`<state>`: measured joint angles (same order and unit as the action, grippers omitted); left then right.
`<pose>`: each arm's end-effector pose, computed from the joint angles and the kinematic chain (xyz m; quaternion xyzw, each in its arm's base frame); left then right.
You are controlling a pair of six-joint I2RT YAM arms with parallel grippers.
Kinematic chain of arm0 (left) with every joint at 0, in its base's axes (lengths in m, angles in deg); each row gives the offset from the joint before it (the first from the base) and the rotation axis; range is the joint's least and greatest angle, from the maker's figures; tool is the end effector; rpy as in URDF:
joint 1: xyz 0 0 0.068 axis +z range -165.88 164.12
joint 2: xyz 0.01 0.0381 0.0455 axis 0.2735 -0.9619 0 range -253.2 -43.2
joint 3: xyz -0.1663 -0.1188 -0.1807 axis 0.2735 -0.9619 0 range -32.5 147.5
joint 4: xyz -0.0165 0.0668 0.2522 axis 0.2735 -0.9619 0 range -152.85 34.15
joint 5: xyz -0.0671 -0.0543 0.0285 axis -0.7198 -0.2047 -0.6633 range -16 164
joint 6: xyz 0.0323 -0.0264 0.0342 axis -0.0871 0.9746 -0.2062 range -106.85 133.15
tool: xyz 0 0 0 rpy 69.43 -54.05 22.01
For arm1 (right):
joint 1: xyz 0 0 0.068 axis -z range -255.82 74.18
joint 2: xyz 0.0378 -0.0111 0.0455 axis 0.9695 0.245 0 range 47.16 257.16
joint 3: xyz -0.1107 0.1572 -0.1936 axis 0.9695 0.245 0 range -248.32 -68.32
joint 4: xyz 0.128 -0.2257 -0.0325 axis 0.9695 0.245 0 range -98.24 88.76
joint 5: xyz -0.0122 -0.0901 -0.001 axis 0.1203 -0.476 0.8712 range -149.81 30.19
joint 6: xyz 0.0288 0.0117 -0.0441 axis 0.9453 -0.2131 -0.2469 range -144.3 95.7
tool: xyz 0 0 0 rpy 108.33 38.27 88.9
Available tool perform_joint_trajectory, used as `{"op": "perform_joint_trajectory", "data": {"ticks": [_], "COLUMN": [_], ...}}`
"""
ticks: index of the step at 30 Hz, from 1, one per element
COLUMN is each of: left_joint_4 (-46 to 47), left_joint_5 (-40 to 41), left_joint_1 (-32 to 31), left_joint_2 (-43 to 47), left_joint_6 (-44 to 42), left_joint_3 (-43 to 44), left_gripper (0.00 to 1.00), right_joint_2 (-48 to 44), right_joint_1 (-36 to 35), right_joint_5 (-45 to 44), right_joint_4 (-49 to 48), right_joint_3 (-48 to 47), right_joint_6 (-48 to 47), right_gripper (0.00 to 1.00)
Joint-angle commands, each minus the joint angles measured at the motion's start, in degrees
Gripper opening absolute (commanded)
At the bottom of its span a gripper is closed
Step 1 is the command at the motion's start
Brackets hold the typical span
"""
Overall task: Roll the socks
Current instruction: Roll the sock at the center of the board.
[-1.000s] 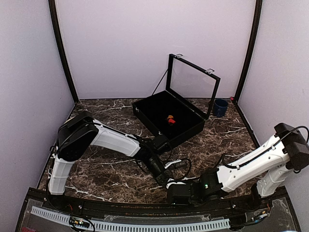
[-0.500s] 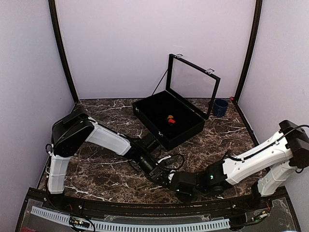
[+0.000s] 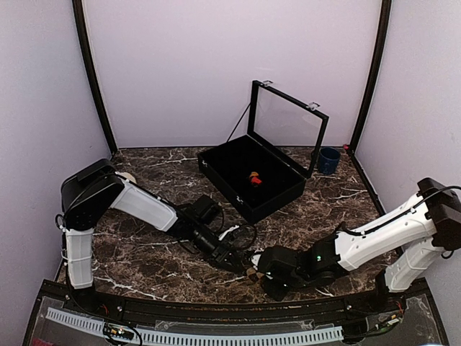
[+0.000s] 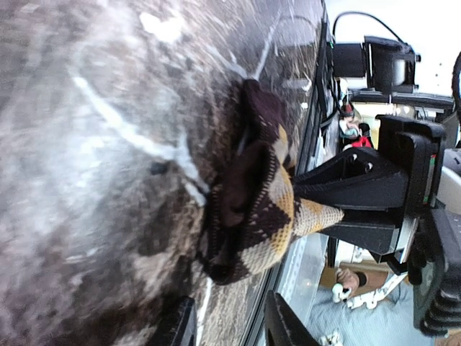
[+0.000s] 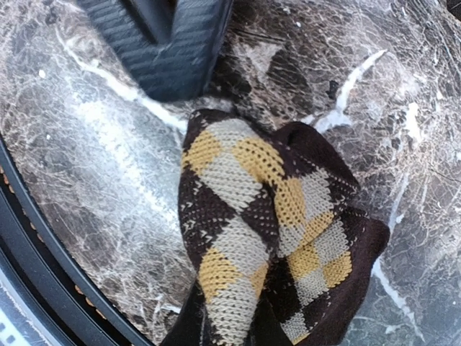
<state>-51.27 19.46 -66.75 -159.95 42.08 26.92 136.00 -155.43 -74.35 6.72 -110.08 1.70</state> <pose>0.2165 -0.3122 0.1001 -0.3040 -0.7990 0.5152 0.0608 0.0586 0.2702 0.1431 -0.4068 0.8729 0.1166 0.2427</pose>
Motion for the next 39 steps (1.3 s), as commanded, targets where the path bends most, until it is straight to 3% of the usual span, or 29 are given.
{"op": "perform_joint_trajectory", "data": {"ticks": [1,8,18,31,39], "left_joint_4": [0.7,4.8,8.7,0.9,-0.3], "left_joint_5": [7.3,9.9,16.2,22.4,25.8], "left_joint_1": [1.2,2.0,1.9,-6.9,-8.6], "left_joint_2": [2.0,3.4,10.4,10.6,10.5], "left_joint_6": [3.2,6.9,5.0,-7.4,-11.9], "left_joint_3": [-2.8,-5.4,-9.3,-1.7,0.5], "left_gripper": [0.36,0.37,0.37,0.44,0.45], "right_joint_2": [-2.6,-6.3,-11.8,-12.5,-12.7], "right_joint_1": [0.7,1.9,10.1,18.1,21.0], "right_joint_5": [3.4,6.3,19.2,33.0,37.8], "right_joint_4": [-3.5,-7.3,-19.7,-37.5,-46.5], "right_joint_3": [3.0,6.8,16.7,27.3,32.4], "right_joint_6": [0.9,4.4,13.8,27.7,34.5], "right_gripper": [0.0,0.0,0.0,0.0,0.0]}}
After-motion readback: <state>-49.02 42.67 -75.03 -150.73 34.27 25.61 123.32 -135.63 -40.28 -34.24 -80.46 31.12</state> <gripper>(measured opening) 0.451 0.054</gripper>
